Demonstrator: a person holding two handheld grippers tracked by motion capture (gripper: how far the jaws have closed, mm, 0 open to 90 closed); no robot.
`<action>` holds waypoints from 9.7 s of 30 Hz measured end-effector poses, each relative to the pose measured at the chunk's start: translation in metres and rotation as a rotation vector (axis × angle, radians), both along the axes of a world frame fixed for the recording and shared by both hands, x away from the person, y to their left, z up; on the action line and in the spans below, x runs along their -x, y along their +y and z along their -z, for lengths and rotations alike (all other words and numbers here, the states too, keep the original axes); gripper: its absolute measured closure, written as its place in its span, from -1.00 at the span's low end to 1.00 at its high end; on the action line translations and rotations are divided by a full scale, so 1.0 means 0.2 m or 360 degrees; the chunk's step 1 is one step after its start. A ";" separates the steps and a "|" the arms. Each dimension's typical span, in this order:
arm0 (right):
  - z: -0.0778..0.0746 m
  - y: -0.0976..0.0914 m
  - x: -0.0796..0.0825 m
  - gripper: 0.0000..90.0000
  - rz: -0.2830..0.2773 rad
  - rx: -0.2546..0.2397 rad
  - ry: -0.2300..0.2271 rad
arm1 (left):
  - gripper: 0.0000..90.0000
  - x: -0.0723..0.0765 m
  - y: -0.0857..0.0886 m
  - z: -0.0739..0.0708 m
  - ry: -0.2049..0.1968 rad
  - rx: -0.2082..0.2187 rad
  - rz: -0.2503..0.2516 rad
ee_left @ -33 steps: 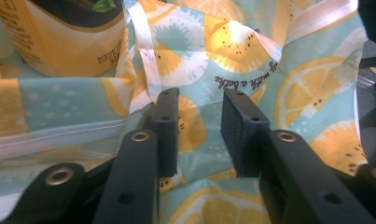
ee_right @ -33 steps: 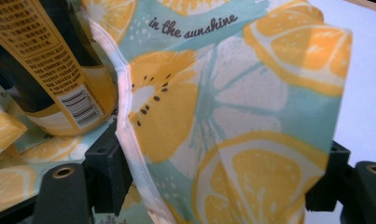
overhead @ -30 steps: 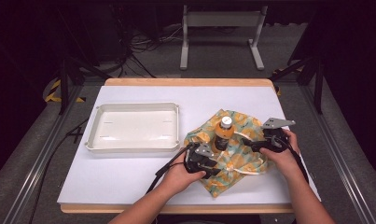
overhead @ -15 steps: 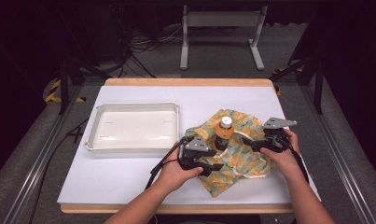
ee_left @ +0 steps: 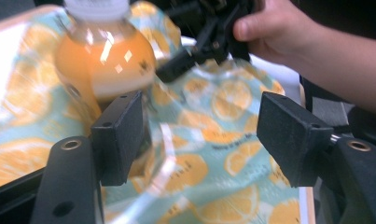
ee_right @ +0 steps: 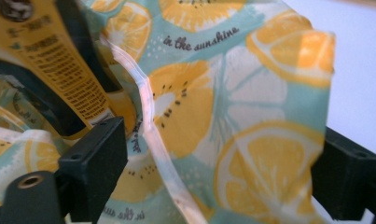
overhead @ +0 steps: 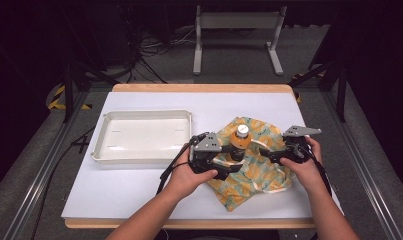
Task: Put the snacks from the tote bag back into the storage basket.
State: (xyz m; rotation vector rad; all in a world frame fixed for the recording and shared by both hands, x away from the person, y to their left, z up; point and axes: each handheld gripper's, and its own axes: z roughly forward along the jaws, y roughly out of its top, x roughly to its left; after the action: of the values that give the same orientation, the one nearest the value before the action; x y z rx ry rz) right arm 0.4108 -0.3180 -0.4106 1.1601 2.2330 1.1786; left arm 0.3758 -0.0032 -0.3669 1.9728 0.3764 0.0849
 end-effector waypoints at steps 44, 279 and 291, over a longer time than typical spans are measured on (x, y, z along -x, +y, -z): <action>-0.16 -0.14 0.11 -0.83 -0.0130 -0.0184 -0.0282 | -0.43 -0.36 -0.09 -0.05 -0.0022 0.0183 0.0041; -0.29 -0.09 0.22 -0.71 -0.0332 -0.0177 -0.0273 | -0.84 -0.08 0.99 -0.22 -0.0114 0.0002 -0.0452; -0.31 -0.09 0.25 -0.81 -0.0347 -0.0142 -0.0293 | -0.91 -0.01 1.17 -0.13 -0.0086 0.0028 -0.0481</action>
State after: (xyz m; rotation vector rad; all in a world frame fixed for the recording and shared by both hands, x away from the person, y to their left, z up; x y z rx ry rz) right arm 0.3615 -0.3361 -0.3491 0.8158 2.2266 1.4212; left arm 0.3781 0.2299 -0.3410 1.8796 0.6356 0.3257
